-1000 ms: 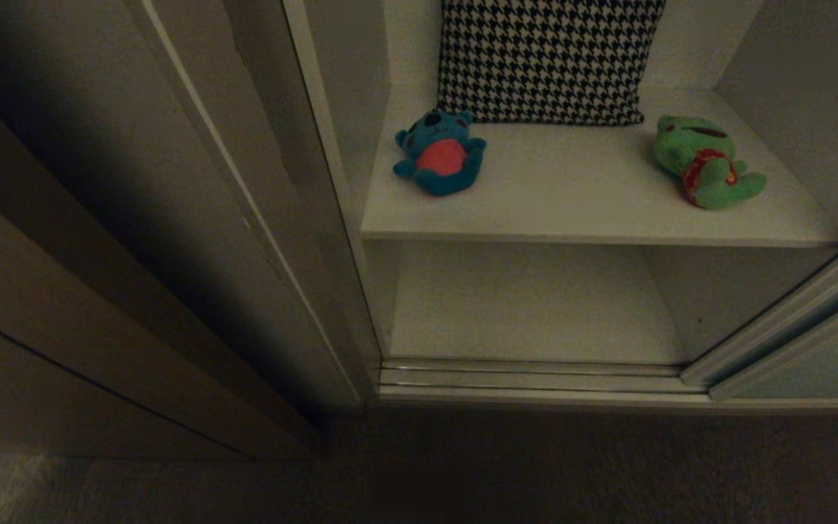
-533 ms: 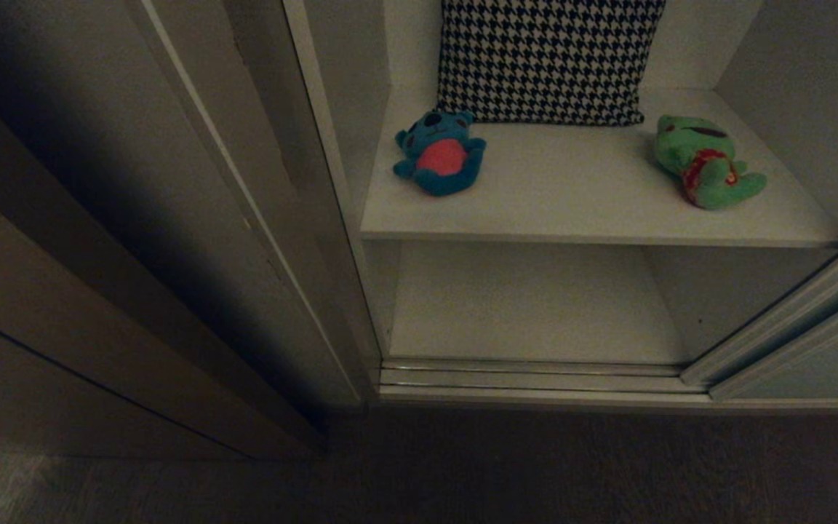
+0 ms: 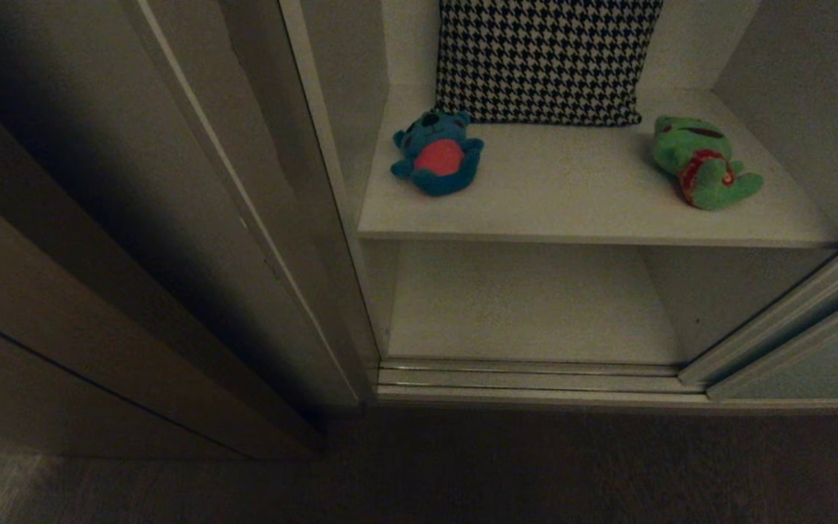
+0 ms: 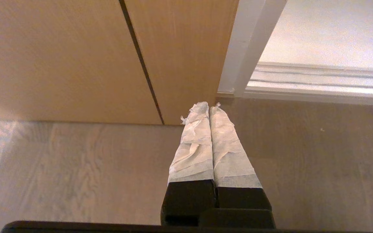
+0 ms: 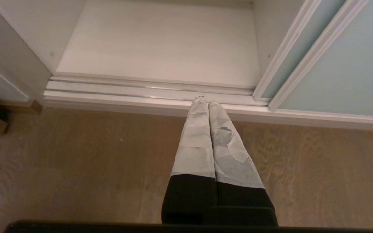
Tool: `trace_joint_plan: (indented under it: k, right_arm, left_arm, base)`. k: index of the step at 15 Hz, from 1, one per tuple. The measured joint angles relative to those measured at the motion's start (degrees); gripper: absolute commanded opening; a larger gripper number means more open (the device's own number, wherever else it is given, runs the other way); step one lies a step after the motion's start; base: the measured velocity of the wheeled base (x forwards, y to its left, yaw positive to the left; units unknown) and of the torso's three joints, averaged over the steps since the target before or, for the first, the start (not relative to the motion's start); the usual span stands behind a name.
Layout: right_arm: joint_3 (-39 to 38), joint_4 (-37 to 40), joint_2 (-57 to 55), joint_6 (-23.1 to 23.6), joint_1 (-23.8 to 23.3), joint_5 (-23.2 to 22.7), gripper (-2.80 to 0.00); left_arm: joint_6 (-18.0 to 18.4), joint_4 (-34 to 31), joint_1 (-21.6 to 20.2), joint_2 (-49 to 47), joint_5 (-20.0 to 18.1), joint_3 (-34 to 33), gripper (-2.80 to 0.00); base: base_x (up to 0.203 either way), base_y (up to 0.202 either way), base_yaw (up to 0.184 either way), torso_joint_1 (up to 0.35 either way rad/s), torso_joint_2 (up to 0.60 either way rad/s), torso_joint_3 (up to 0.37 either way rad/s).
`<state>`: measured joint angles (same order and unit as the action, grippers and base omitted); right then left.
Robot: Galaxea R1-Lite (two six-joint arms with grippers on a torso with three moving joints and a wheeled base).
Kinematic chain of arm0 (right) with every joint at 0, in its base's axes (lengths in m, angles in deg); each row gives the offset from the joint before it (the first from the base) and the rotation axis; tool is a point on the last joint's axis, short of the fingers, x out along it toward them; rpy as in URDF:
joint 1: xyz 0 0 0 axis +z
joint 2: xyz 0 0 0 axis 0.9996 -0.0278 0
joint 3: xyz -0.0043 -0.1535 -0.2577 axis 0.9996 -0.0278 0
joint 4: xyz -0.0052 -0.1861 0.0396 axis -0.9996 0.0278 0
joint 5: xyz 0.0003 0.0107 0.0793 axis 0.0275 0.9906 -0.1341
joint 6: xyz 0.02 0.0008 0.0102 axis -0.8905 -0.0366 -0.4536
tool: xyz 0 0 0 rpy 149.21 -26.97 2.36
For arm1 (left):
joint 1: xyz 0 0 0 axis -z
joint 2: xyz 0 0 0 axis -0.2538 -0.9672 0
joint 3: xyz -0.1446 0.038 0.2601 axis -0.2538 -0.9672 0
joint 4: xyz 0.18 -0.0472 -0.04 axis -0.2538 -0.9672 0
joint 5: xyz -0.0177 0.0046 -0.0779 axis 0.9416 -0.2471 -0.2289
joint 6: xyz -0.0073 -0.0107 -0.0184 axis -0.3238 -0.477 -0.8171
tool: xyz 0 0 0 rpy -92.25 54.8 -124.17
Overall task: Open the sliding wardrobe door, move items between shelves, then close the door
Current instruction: Close the door
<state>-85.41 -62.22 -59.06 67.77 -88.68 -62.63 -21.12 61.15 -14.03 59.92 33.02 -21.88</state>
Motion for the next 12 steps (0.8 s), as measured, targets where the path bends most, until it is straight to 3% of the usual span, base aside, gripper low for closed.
trace_joint_plan:
  k: [12]
  right_arm:
    - [0.00, -0.02, 0.00, -0.01, 0.02, -0.02, -2.80]
  left_arm:
    - [-0.03, -0.02, -0.04, 0.00, 0.04, 0.02, -2.80]
  base:
    - [0.000, -0.194, 0.002, 0.001, 0.00, 0.003]
